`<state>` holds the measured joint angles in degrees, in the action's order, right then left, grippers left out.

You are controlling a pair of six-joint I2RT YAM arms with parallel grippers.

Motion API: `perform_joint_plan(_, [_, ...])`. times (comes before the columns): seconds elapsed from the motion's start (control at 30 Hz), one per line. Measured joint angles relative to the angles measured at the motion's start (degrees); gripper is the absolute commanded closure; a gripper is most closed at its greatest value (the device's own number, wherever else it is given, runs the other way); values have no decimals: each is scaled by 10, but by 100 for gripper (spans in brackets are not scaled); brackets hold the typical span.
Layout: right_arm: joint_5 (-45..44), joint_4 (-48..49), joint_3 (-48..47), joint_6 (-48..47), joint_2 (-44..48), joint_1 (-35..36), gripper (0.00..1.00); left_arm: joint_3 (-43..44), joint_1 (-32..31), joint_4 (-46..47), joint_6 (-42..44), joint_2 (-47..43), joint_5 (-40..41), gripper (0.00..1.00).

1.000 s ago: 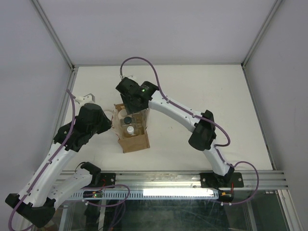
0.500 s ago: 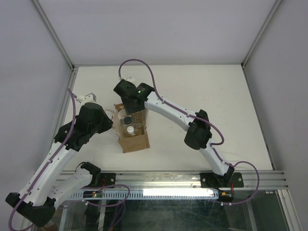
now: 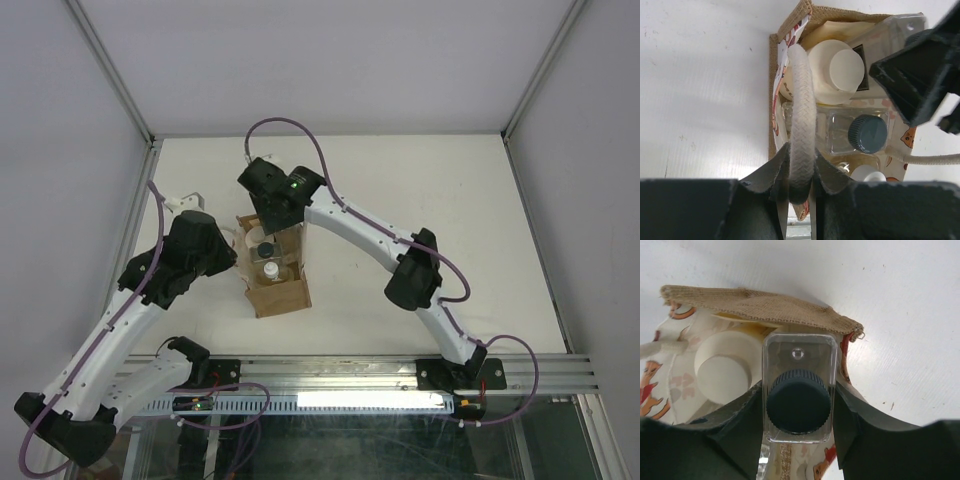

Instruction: Take the personal care products out of the canvas bag

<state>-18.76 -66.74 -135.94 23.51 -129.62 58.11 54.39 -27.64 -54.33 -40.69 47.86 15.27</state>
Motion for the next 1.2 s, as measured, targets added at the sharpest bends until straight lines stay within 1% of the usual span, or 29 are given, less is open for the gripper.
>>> perform_joint_plan(0.17, [9, 0, 0, -16, 52, -1, 100, 0, 0, 4, -6, 10, -3, 84])
perform_joint_plan(0.23, [18, 5, 5, -18, 91, -6, 100, 0, 0, 5, -10, 12, -4, 84])
perform_joint_plan(0.3, [38, 10, 9, -13, 130, -18, 100, 0, 0, 5, -16, 14, -4, 84])
perform_joint_plan(0.4, [97, 22, 10, 16, 185, -51, 100, 1, 0, 5, -24, 17, -5, 85])
perform_joint_plan(0.53, [192, 47, 12, 65, 238, -114, 100, 5, 0, 7, -33, 24, -9, 85])
perform_joint_plan(0.6, [243, 64, 32, 92, 262, -152, 100, 8, 0, 8, -36, 30, -10, 85])
perform_joint_plan(0.67, [289, 87, 69, 124, 288, -191, 100, 12, 0, 8, -39, 37, -14, 86])
perform_joint_plan(0.73, [343, 116, 130, 161, 320, -241, 100, 16, 0, 8, -40, 43, -19, 86])
perform_joint_plan(0.83, [392, 131, 190, 193, 351, -313, 100, 18, 0, 8, -42, 48, -22, 86])
perform_joint_plan(1.03, [443, 147, 267, 213, 395, -447, 100, 21, 0, 8, -48, 52, -24, 86])
perform_joint_plan(1.13, [436, 137, 281, 202, 412, -488, 100, 24, 0, 8, -48, 54, -24, 86])
perform_joint_plan(1.2, [419, 127, 281, 180, 421, -495, 100, 24, 0, 8, -48, 55, -24, 86])
